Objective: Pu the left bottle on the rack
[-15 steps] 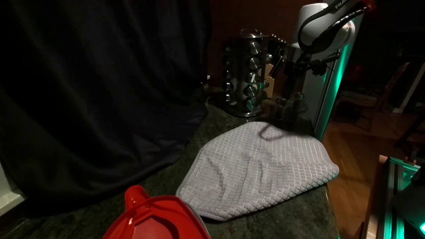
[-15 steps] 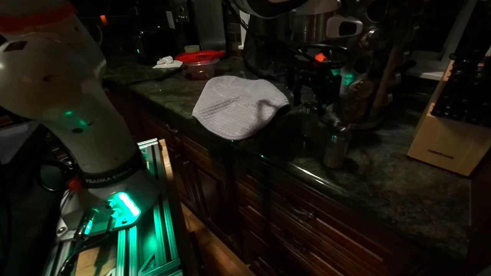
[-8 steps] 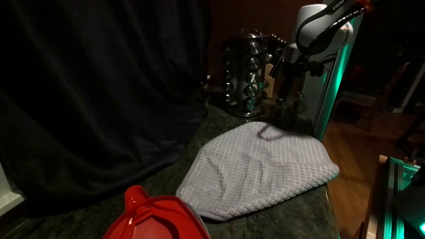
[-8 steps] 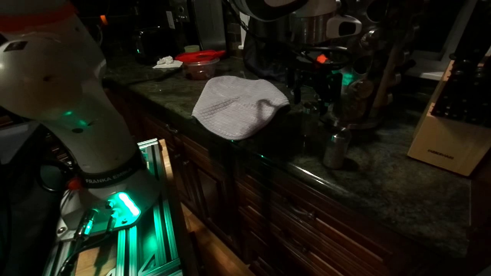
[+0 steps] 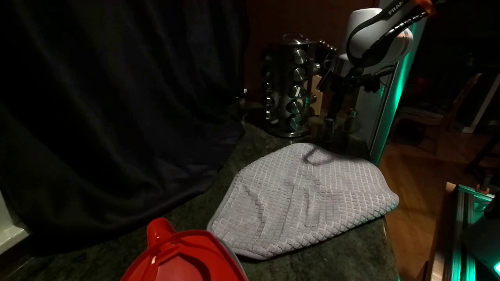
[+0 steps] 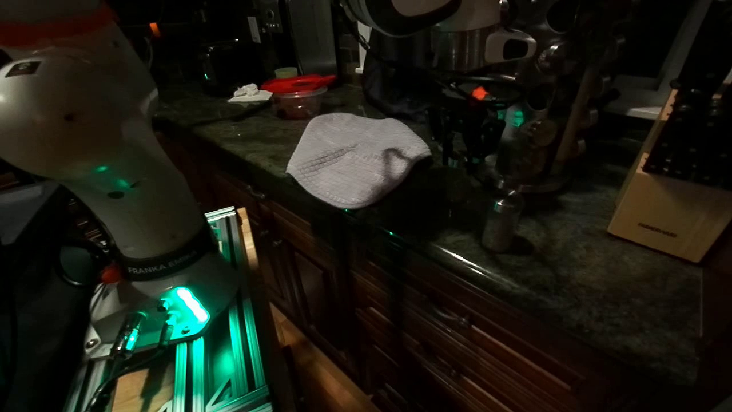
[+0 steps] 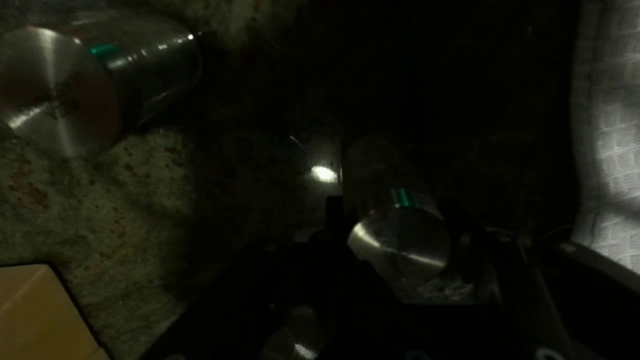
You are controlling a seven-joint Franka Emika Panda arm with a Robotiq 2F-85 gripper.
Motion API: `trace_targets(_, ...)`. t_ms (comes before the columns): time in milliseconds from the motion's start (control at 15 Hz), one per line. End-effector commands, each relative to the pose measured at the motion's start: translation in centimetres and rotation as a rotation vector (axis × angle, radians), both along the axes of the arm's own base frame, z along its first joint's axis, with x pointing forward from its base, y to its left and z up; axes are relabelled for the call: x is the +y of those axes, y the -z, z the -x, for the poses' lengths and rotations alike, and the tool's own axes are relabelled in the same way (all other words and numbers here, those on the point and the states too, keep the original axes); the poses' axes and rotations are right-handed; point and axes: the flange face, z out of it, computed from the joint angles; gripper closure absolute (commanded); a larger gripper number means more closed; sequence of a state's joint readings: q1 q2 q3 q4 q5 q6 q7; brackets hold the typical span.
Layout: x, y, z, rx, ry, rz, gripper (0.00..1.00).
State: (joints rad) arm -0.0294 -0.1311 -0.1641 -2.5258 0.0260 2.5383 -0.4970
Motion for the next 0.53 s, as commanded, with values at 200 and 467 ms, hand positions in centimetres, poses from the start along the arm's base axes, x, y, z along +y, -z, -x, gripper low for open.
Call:
trace_targets(200,0.3,-1.5,2.0,0.005,-0.036,0.024,0.76)
trace_targets(467,-1.2,-3.5,4.4,0.010,-0.051,0.006,0.76)
